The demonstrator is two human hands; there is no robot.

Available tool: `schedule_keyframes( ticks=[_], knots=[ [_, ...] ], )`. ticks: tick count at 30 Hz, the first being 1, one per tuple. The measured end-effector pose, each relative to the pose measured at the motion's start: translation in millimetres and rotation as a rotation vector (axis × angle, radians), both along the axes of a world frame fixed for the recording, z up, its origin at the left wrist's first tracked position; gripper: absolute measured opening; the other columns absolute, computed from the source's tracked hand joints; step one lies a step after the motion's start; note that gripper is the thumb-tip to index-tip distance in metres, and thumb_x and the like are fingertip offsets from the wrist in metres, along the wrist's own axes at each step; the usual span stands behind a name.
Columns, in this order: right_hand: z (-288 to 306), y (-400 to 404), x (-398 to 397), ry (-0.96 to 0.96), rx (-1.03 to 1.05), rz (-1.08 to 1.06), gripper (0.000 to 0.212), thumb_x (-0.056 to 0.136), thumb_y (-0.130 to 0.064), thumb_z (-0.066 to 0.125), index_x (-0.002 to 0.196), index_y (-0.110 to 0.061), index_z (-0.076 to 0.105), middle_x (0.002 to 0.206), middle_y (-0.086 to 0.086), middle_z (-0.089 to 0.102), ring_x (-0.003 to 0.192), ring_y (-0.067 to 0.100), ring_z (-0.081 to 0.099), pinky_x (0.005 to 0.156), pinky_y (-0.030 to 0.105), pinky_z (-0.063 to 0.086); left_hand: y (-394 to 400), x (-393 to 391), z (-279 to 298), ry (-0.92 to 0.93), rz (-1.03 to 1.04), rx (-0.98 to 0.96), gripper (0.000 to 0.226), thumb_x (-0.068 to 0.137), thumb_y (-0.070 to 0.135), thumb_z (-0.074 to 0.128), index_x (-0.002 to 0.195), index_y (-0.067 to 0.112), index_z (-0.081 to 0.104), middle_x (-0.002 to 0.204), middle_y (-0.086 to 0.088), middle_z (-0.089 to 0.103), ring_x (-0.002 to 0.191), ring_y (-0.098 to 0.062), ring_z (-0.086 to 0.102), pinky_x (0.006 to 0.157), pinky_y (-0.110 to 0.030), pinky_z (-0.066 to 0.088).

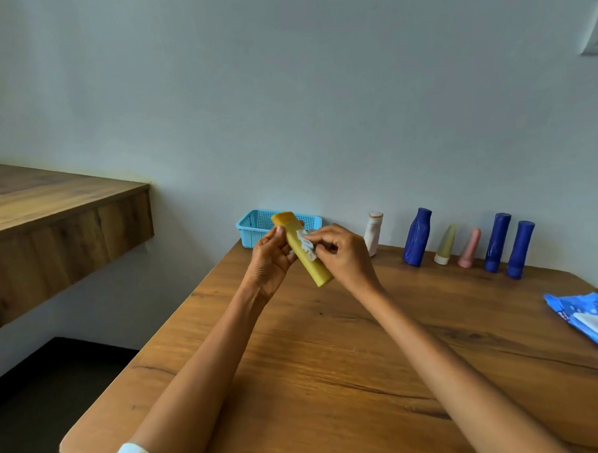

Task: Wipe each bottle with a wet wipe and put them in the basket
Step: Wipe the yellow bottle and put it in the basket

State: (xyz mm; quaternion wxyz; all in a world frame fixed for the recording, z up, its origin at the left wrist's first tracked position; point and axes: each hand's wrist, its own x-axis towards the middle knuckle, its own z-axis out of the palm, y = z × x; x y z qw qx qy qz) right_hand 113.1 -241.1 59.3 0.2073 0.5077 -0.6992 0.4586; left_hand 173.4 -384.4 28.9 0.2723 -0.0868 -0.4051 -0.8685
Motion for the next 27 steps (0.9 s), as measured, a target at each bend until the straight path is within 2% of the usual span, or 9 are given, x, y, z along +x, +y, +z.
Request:
schedule_keyframes(
  ticks=[3, 7, 11, 13, 16, 19, 23, 27],
  knots=[
    [-8.7, 4.7, 10.4, 0.071, 0.065, 0.067, 0.024, 0.079, 0.000, 0.065, 0.098, -0.012, 0.073, 0.102, 0.001, 0.069, 0.096, 0.009, 0.062, 0.084, 0.018, 0.049, -12.7, 7.2, 2.2, 0.030, 0.051, 0.027, 0.036, 0.084, 0.024, 0.052, 0.113, 0.002, 0.056, 0.109, -0.014, 0.064, 0.093, -0.021, 0.066, 0.079, -0.031, 0.056],
    [-17.2, 22.2, 2.9, 0.061, 0.072, 0.001, 0.021, 0.079, 0.000, 0.067, 0.096, -0.010, 0.073, 0.097, 0.001, 0.071, 0.089, 0.009, 0.065, 0.078, 0.021, 0.054, -9.3, 8.3, 1.7, 0.023, 0.062, 0.045, 0.043, 0.085, 0.022, 0.050, 0.121, -0.001, 0.051, 0.116, -0.015, 0.060, 0.100, -0.024, 0.061, 0.082, -0.034, 0.055],
    [3.1, 8.2, -3.0, 0.052, 0.072, -0.077, 0.023, 0.082, -0.003, 0.064, 0.102, -0.009, 0.071, 0.101, 0.004, 0.070, 0.088, 0.013, 0.064, 0.074, 0.023, 0.052, 5.9, 3.4, 2.7, -0.012, 0.010, 0.008, 0.031, 0.085, 0.022, 0.052, 0.109, 0.002, 0.056, 0.105, -0.013, 0.066, 0.088, -0.019, 0.068, 0.078, -0.031, 0.057],
    [7.7, 1.5, 3.8, 0.079, 0.068, -0.043, 0.025, 0.082, -0.003, 0.063, 0.104, -0.010, 0.071, 0.103, 0.004, 0.070, 0.091, 0.012, 0.064, 0.076, 0.023, 0.052, 5.1, 3.7, 3.2, -0.003, 0.014, 0.014, 0.025, 0.089, 0.021, 0.050, 0.104, 0.003, 0.057, 0.095, -0.011, 0.069, 0.083, -0.017, 0.069, 0.074, -0.029, 0.058],
    [-3.6, 11.1, 12.1, 0.139, 0.111, 0.036, 0.025, 0.080, -0.001, 0.065, 0.101, -0.011, 0.072, 0.101, 0.004, 0.070, 0.091, 0.013, 0.064, 0.078, 0.027, 0.054, -5.2, 6.2, 3.0, -0.019, 0.086, 0.038, 0.023, 0.095, 0.020, 0.045, 0.106, 0.004, 0.058, 0.097, -0.010, 0.069, 0.085, -0.019, 0.068, 0.072, -0.030, 0.058],
    [-19.7, 31.7, 9.2, 0.201, 0.173, 0.055, 0.025, 0.079, -0.001, 0.068, 0.100, -0.013, 0.073, 0.098, 0.002, 0.069, 0.089, 0.012, 0.063, 0.073, 0.033, 0.056, -9.6, 3.5, 0.9, -0.115, 0.153, 0.032, 0.022, 0.095, 0.018, 0.050, 0.108, 0.003, 0.059, 0.099, -0.012, 0.065, 0.083, -0.020, 0.067, 0.071, -0.031, 0.058],
    [-9.5, 23.0, 3.0, 0.144, 0.117, 0.016, 0.024, 0.080, 0.000, 0.066, 0.099, -0.013, 0.073, 0.097, 0.004, 0.069, 0.087, 0.018, 0.065, 0.073, 0.040, 0.055, 4.0, -4.9, 1.4, -0.244, 0.164, -0.016, 0.016, 0.092, 0.017, 0.058, 0.103, 0.007, 0.061, 0.080, -0.006, 0.067, 0.065, -0.015, 0.069, 0.061, -0.029, 0.058],
    [16.6, -5.2, -0.1, 0.138, 0.132, 0.008, 0.020, 0.082, -0.003, 0.064, 0.095, -0.012, 0.074, 0.094, 0.004, 0.069, 0.087, 0.020, 0.065, 0.075, 0.036, 0.053, 9.6, -5.9, 1.2, -0.219, 0.111, -0.037, 0.016, 0.090, 0.021, 0.059, 0.101, 0.010, 0.063, 0.085, -0.006, 0.069, 0.072, -0.018, 0.069, 0.067, -0.031, 0.058]
  ],
)
